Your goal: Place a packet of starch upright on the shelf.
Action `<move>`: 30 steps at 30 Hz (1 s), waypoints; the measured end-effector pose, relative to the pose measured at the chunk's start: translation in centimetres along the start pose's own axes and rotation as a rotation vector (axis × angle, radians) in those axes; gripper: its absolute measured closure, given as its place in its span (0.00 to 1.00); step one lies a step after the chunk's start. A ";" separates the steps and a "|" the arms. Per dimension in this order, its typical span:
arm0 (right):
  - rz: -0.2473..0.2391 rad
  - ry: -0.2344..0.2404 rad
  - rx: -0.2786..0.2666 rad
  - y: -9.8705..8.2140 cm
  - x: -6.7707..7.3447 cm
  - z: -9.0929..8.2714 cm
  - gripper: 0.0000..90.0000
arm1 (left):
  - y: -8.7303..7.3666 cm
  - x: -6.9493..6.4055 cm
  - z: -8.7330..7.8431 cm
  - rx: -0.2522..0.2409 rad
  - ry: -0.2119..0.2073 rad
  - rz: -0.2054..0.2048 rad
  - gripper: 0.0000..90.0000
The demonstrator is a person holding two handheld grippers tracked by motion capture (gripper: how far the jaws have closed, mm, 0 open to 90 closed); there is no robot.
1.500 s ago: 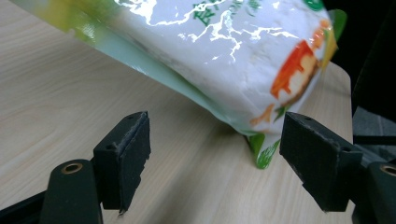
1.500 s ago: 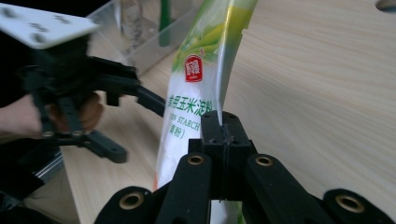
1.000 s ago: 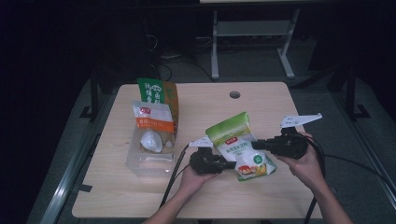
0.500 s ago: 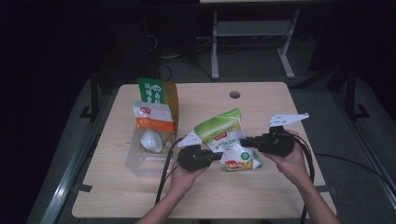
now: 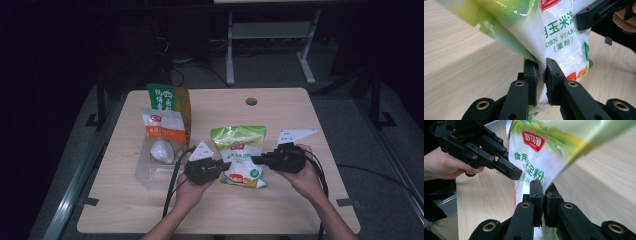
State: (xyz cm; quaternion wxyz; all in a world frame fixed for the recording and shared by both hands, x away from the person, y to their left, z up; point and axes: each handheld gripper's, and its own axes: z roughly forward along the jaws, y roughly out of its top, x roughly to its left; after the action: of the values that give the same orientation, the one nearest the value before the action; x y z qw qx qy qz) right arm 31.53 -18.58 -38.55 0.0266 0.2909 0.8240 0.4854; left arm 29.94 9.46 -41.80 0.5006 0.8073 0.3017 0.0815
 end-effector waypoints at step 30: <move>-0.007 0.023 0.120 -0.4 0.5 1.3 0.98 | -0.5 -1.2 -0.8 0.016 0.022 0.078 0.83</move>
State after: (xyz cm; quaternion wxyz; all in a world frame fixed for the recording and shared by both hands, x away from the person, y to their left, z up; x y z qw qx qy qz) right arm 31.40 -17.44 -39.49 0.0015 0.2835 0.8529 0.4384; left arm 28.40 9.52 -41.62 0.4874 0.8214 0.2761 0.1076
